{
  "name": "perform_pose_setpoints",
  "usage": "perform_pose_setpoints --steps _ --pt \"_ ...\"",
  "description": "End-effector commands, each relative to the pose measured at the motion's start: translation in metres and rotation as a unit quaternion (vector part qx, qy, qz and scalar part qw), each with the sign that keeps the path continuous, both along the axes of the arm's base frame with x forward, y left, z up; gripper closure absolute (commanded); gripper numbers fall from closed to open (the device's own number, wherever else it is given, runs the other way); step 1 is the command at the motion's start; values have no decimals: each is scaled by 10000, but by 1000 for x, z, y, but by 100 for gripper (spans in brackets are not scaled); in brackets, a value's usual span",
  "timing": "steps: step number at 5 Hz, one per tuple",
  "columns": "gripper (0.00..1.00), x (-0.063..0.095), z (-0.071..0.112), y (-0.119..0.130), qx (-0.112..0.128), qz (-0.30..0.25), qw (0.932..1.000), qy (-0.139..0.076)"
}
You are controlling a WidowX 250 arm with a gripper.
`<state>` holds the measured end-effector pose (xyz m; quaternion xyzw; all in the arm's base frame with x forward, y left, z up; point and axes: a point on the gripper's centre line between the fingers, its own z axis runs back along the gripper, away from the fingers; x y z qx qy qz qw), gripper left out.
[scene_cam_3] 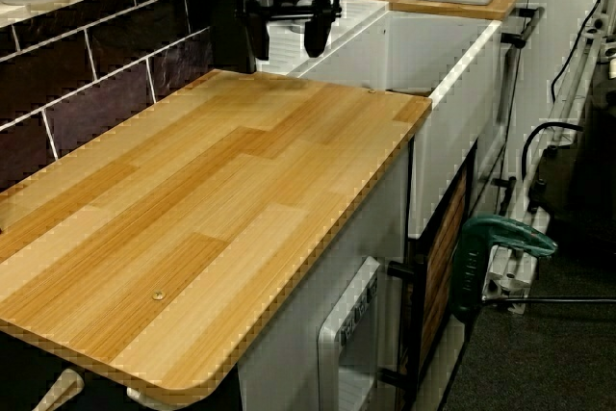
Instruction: Push into sink
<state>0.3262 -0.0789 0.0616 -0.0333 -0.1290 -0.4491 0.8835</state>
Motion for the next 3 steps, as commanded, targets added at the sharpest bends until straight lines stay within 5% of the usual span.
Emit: perform_pose_setpoints --steps 1,3 --pt "0 -26 23 -21 -160 -513 9978 -393" --pt "0 -43 12 -39 93 -610 9972 -414"
